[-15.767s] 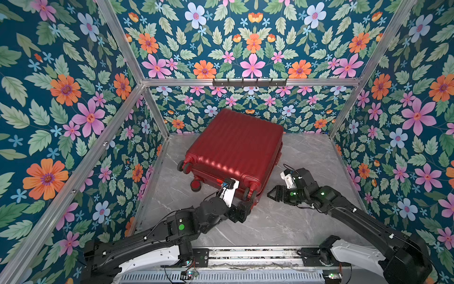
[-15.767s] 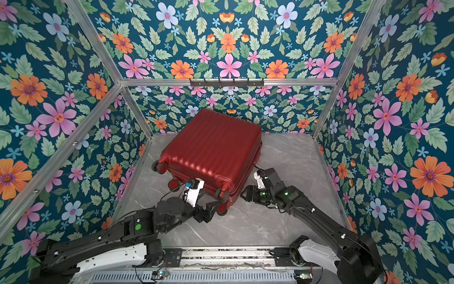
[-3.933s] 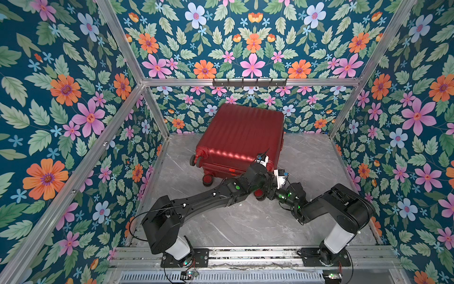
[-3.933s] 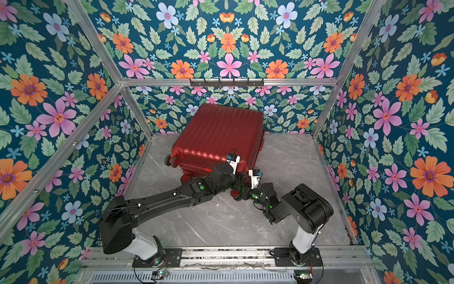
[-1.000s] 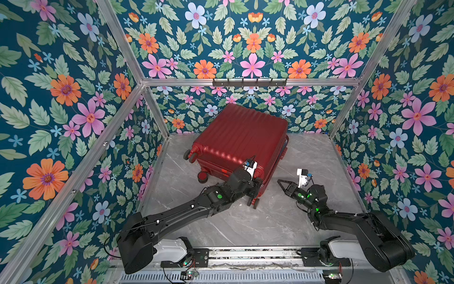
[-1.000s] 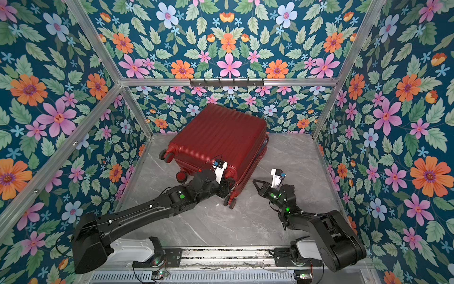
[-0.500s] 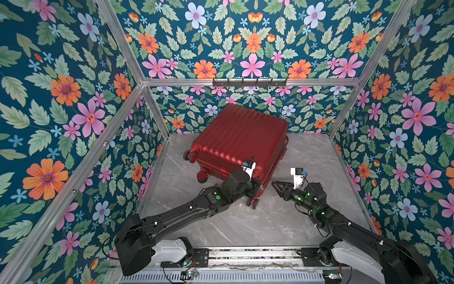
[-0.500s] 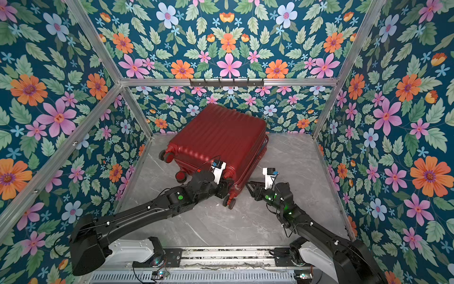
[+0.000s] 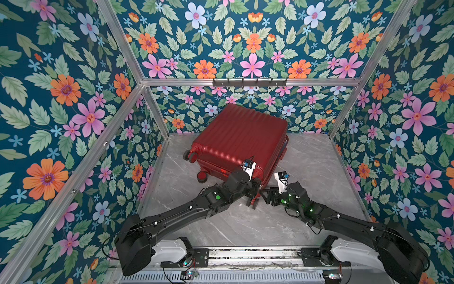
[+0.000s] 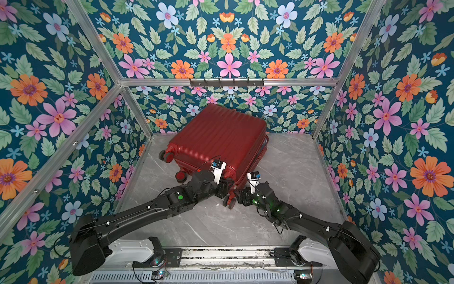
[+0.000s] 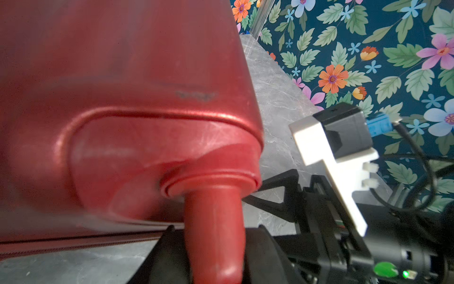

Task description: Pack the luggage

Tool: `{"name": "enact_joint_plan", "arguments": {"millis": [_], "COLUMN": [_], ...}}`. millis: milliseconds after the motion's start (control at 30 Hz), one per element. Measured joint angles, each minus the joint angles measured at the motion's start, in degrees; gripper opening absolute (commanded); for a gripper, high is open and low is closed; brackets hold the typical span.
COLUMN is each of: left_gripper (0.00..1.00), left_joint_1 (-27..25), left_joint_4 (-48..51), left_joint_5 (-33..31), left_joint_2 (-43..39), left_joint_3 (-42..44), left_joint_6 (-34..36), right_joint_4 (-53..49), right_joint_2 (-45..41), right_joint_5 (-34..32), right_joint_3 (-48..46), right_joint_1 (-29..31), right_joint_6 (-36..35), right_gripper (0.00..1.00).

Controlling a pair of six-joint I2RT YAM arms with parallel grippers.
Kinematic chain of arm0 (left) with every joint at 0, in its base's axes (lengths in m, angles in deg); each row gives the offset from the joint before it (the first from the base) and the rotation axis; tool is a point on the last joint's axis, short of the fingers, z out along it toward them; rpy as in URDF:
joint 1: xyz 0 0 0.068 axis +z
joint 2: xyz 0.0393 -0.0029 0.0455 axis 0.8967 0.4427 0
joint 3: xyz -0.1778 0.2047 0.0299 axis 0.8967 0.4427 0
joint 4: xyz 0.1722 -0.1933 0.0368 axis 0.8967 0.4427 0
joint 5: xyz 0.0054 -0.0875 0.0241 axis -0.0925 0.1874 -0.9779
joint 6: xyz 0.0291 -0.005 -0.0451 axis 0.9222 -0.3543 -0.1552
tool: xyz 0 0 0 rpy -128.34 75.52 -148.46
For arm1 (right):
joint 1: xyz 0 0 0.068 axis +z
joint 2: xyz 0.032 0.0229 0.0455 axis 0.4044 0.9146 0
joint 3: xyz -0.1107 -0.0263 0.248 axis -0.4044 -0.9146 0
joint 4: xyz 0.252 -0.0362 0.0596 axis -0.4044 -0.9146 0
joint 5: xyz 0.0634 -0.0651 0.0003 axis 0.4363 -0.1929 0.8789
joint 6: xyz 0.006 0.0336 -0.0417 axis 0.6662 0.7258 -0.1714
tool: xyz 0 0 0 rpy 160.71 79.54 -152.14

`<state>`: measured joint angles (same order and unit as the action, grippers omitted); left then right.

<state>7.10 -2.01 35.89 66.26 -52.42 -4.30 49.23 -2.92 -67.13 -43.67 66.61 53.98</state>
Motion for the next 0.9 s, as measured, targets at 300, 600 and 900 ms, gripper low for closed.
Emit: {"name": "enact_joint_plan", "arguments": {"millis": [300,600,900], "left_gripper": [0.0,0.0,0.0], "left_joint_1": [0.0,0.3,0.3], "left_joint_4": [-0.4,-1.2,-1.2], "left_joint_5": [0.0,-0.1,-0.2], "left_joint_2": [0.3,0.5,0.5], "left_joint_3": [0.0,0.0,0.0], "left_joint_6": [0.0,-0.1,-0.2], "right_joint_4": [0.7,1.0,1.2], "right_joint_2": [5.8,5.7,3.3], "right_joint_5": [-3.7,-4.6,-5.0], "right_joint_3": [4.2,4.2,2.3], "right_joint_1": [1.5,1.6,1.6], "right_joint_6": [-2.3,-2.7,-3.7], "right_gripper": [0.63,0.4,0.25]}}
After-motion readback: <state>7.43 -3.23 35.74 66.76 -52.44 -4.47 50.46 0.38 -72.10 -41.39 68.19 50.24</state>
